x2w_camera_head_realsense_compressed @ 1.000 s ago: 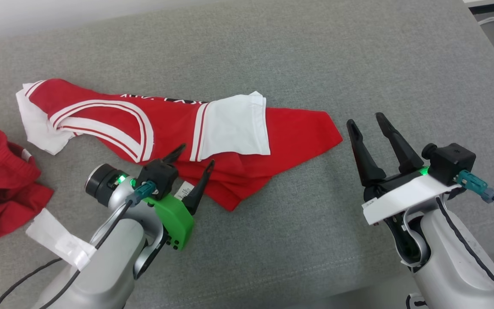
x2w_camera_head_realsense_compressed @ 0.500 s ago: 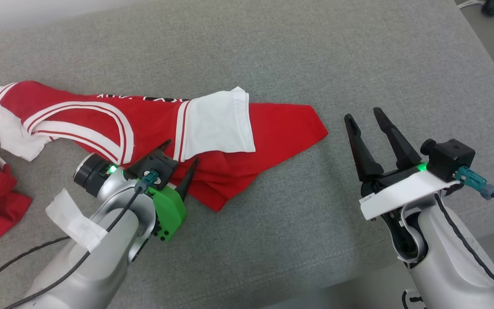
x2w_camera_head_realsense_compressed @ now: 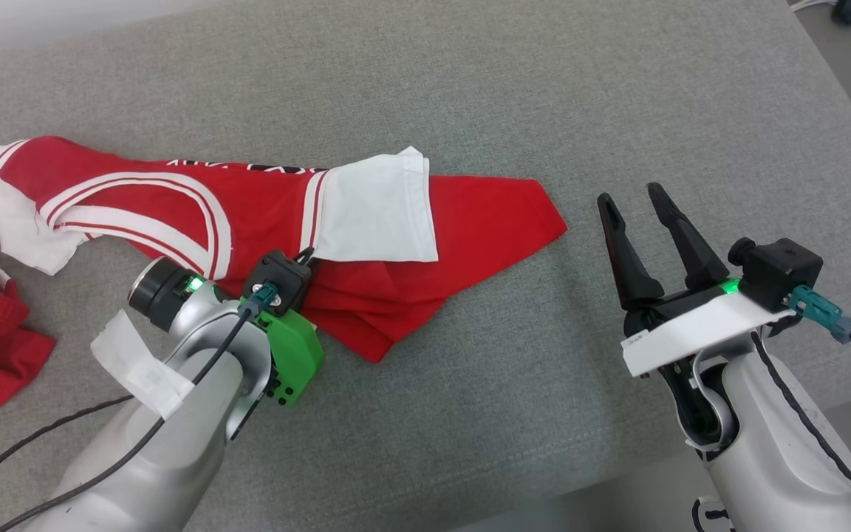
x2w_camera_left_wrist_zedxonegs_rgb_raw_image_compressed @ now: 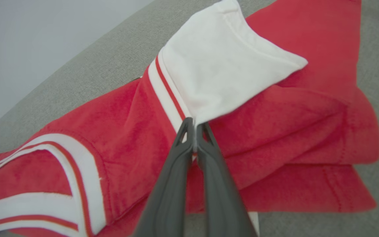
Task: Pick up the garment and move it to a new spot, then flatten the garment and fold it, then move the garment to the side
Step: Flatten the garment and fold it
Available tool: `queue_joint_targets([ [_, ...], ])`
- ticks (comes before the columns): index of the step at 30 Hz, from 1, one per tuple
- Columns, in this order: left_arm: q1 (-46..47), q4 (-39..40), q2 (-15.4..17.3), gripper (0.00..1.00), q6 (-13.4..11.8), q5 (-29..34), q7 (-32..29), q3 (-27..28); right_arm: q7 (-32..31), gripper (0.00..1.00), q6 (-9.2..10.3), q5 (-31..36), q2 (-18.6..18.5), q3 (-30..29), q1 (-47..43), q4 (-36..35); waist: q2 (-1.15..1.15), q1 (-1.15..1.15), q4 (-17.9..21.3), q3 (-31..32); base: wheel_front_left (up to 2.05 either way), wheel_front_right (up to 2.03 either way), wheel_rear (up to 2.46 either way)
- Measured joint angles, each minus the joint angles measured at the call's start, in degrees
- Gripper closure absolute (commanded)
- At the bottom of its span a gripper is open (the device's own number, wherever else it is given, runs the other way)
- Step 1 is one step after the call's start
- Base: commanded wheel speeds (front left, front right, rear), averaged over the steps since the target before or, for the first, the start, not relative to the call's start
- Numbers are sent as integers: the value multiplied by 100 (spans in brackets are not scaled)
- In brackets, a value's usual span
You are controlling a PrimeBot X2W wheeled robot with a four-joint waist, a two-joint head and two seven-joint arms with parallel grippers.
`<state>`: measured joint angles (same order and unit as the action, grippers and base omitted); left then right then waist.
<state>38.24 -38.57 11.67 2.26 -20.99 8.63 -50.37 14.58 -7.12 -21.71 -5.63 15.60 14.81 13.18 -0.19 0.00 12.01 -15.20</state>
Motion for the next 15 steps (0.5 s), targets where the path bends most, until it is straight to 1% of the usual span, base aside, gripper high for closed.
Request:
queue_joint_targets([
  [6, 34, -5, -79, 100, 0, -60, 204, 124, 0, 0, 0, 0, 3, -12, 0, 0, 0, 0, -43, 29, 0, 0, 0],
  [11, 162, 342, -278, 100, 1, -487, 466, 609, 0, 0, 0, 1, -14, -131, -4, 1, 0, 0, -131, 80, 0, 0, 0],
  [15, 338, 664, -304, 100, 27, -805, 559, 1023, 0, 0, 0, 1, -13, 16, -8, 9, 0, 0, -233, 114, 0, 0, 0],
])
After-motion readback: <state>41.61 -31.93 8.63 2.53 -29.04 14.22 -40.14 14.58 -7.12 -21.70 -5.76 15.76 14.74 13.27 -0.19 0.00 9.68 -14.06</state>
